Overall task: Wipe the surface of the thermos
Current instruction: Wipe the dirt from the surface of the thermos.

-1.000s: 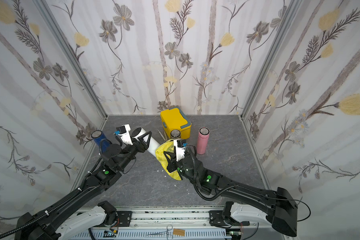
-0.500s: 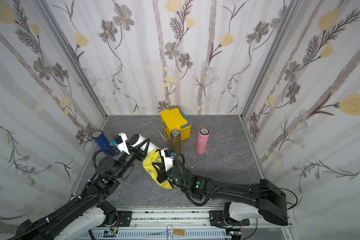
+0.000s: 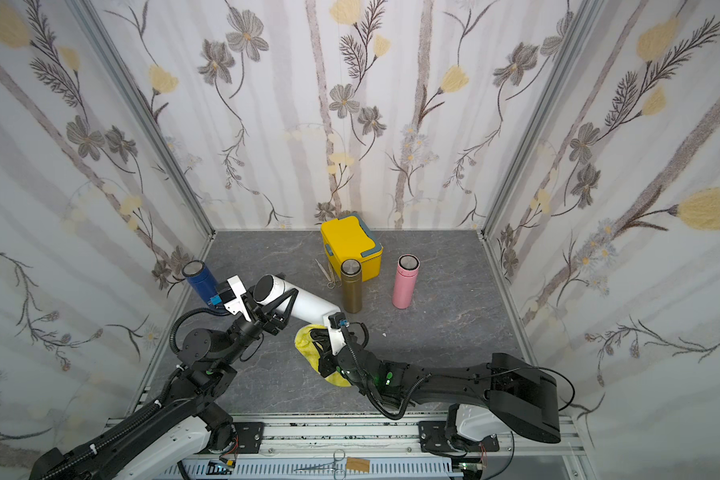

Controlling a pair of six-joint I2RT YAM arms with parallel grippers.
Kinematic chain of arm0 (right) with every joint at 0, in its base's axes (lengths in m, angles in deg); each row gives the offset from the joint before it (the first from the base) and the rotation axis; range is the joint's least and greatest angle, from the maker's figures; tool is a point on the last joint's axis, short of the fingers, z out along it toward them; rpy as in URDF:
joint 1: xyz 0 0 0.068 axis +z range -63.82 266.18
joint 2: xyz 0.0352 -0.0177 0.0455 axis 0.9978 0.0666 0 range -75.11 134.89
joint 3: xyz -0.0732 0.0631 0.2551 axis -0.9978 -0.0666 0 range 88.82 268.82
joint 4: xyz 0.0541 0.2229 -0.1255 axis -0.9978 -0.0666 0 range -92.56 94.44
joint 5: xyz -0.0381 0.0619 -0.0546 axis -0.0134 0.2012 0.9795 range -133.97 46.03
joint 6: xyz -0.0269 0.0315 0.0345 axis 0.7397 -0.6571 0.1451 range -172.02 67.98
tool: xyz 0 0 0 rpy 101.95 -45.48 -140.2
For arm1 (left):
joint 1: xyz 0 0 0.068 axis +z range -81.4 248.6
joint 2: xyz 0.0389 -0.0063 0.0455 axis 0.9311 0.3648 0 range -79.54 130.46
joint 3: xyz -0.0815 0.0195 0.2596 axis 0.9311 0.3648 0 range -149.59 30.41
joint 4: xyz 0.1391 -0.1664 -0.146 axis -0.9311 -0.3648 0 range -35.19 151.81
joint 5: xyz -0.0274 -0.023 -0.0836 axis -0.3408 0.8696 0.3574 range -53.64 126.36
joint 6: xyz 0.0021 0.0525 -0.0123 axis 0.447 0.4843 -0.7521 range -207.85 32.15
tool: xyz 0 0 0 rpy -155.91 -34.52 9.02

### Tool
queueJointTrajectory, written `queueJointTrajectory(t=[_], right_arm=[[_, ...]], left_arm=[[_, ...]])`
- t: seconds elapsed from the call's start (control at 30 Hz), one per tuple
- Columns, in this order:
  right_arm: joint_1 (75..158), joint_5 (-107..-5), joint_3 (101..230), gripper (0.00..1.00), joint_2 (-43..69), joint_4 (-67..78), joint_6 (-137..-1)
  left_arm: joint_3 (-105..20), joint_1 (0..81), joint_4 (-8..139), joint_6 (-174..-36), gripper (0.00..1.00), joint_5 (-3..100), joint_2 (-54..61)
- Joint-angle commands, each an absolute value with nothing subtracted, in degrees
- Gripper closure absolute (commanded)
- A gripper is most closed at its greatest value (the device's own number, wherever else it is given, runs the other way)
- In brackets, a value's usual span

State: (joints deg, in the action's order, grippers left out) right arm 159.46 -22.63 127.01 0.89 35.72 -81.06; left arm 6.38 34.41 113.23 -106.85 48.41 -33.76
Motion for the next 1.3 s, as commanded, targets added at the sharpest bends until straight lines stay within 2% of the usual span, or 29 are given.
queueJointTrajectory(t=[0.0,0.07,0.2,0.4,0.7,0.83,0.97,1.1,1.27], right_arm=[[159.6,-21.4,130.8,1.0,-2.2,39.3,-77.7],[159.6,-23.0,131.2,1.0,-3.6,40.8,-76.8],[159.6,-20.4,128.8,1.0,-1.3,42.6,-78.7],[159.6,-17.0,118.6,1.0,3.4,52.7,-83.8],[160.0,-20.4,126.4,1.0,-6.4,47.6,-76.8],[159.9,-15.7,125.2,1.0,-6.4,48.1,-78.6],[158.8,-12.0,119.1,1.0,-3.2,49.3,-85.0],[158.9,-11.6,111.8,1.0,-1.9,55.9,-88.0],[159.3,-13.5,120.0,1.0,-6.6,47.8,-82.2]], left_arm=[[4.5,34.3,114.8,-106.8,1.0,48.9,-32.4],[5.6,34.3,118.4,-105.3,1.0,52.6,-31.9],[-1.3,34.3,105.9,-104.8,1.0,47.0,-31.1],[-1.0,34.2,107.9,-106.1,1.0,48.2,-29.7],[-1.9,34.2,108.1,-107.7,1.0,51.1,-28.1],[-1.6,34.3,108.9,-105.9,1.0,54.2,-27.9],[1.0,34.2,113.7,-104.1,1.0,56.7,-28.2],[2.8,34.2,115.0,-103.5,1.0,54.3,-29.6],[1.1,34.2,112.3,-102.4,1.0,58.5,-29.1]])
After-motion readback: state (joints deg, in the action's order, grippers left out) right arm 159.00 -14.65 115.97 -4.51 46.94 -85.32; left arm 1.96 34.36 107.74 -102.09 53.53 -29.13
